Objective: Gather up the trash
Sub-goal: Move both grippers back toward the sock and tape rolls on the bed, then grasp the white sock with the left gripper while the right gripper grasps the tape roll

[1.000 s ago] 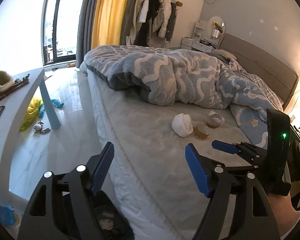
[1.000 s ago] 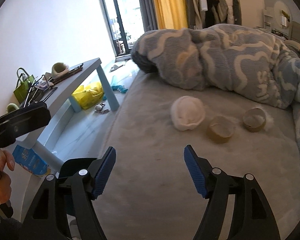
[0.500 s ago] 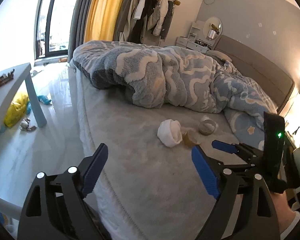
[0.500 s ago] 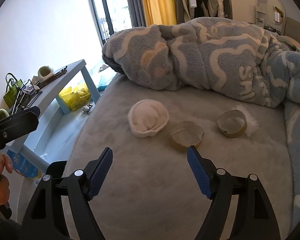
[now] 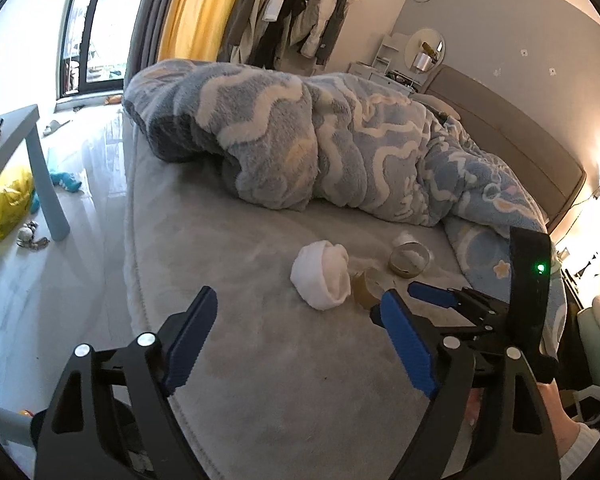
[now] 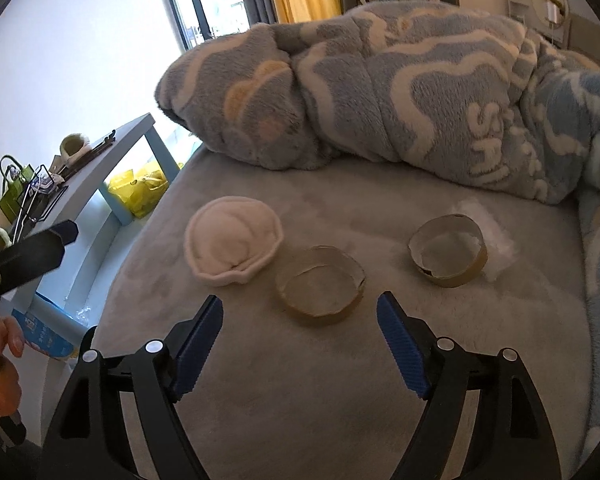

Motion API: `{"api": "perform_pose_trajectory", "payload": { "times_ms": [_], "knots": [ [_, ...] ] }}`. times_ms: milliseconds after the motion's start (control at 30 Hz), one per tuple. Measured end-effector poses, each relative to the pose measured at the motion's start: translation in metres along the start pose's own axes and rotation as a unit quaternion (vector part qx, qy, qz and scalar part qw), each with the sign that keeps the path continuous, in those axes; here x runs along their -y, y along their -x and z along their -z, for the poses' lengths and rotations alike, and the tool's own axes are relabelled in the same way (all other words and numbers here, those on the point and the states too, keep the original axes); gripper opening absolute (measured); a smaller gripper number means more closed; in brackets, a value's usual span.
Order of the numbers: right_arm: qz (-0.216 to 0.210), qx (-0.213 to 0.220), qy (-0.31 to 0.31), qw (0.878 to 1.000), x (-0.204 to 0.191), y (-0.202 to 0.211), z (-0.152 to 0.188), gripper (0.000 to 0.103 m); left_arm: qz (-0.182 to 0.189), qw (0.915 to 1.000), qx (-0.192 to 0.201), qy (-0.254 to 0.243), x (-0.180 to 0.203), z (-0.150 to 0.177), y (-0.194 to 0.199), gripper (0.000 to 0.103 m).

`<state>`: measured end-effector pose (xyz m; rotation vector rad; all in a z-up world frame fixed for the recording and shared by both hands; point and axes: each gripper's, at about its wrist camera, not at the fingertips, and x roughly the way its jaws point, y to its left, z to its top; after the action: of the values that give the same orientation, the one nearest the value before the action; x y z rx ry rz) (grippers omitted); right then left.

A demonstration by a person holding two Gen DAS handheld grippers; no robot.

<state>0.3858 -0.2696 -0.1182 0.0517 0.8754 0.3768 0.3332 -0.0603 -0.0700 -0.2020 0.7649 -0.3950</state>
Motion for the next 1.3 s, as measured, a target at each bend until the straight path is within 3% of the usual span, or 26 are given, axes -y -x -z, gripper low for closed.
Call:
{"api": "perform_pose_trajectory", "payload": {
  "times_ms": [333,667,1300],
  "knots": [
    [-0.01,-0.023,0.01,1.0,0.008,-0.021,-0.005,0.08,0.012,0.9996,-0.018,0.017,-0.002,-0.005,-0.029,0.07],
    [-0.018,-0.036,0.028,0.999,0.012,-0.033,-0.013,0.054,0.026,0.9986,-0.033,0.031,-0.006,-0.006,-0.054,0.069],
    [0.005,0.025,0.016,1.0,0.047,-0.009,-0.029,0.053,0.03,0.998,-0.044,0.033,0.001,-0.007,-0.092,0.063]
  ]
}}
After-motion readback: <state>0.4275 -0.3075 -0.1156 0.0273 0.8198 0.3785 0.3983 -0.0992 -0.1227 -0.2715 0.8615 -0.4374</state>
